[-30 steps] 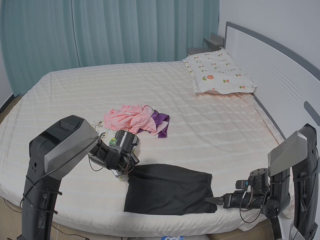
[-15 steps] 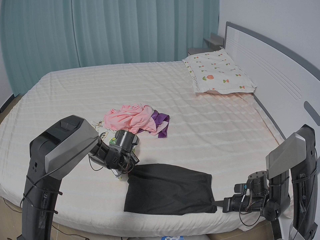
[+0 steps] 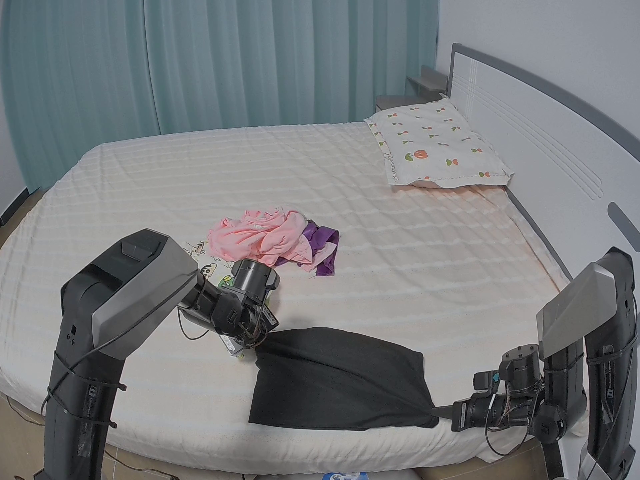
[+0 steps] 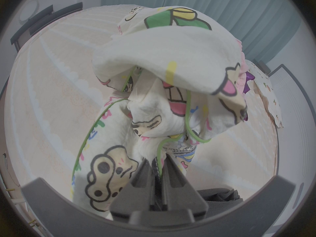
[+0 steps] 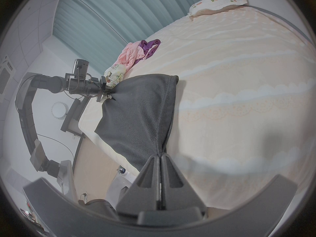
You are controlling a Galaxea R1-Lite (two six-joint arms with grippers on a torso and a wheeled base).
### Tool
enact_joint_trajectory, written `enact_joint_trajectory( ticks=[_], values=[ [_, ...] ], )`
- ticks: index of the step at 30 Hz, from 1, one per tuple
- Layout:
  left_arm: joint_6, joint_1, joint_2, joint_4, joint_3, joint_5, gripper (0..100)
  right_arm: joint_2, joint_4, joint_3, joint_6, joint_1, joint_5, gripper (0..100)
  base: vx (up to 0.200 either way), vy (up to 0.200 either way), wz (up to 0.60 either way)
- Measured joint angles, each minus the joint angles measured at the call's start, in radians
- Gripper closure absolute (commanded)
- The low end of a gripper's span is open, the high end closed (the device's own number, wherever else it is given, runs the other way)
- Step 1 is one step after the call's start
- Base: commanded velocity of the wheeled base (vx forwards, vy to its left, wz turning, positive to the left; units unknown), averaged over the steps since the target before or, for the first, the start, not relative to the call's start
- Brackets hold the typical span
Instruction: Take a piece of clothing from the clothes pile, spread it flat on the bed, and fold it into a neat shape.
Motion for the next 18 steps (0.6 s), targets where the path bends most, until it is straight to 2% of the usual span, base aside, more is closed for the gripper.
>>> enact_joint_trajectory(
  ticks=[7, 12, 13, 15, 16, 18],
  values=[
    [0.008, -0.007, -0.007, 0.001, -0.014, -0.028, 100, 0.000, 0.000, 0.004, -0.011, -0.003, 0.003, 100, 0.000, 0.000, 0.00],
    [0.061, -0.007, -0.009, 0.003, -0.031, -0.030, 100, 0.001, 0.000, 0.002, -0.010, -0.003, 0.004, 100, 0.000, 0.000, 0.00],
    [0.068, -0.005, -0.007, 0.003, -0.033, -0.030, 0, 0.001, 0.001, 0.001, -0.009, -0.003, 0.004, 100, 0.000, 0.000, 0.00],
    [0.074, -0.003, -0.001, 0.002, -0.036, -0.030, 0, 0.002, 0.000, 0.000, -0.009, -0.002, 0.004, 100, 0.000, 0.000, 0.00],
    [0.074, -0.002, 0.002, 0.000, -0.037, -0.031, 0, 0.003, 0.000, 0.000, -0.009, -0.002, 0.005, 0, 0.000, 0.000, 0.00],
    [0.072, -0.001, 0.007, -0.005, -0.039, -0.032, 0, 0.004, 0.001, -0.001, -0.009, -0.002, 0.006, 0, 0.000, 0.000, 0.00]
  ],
)
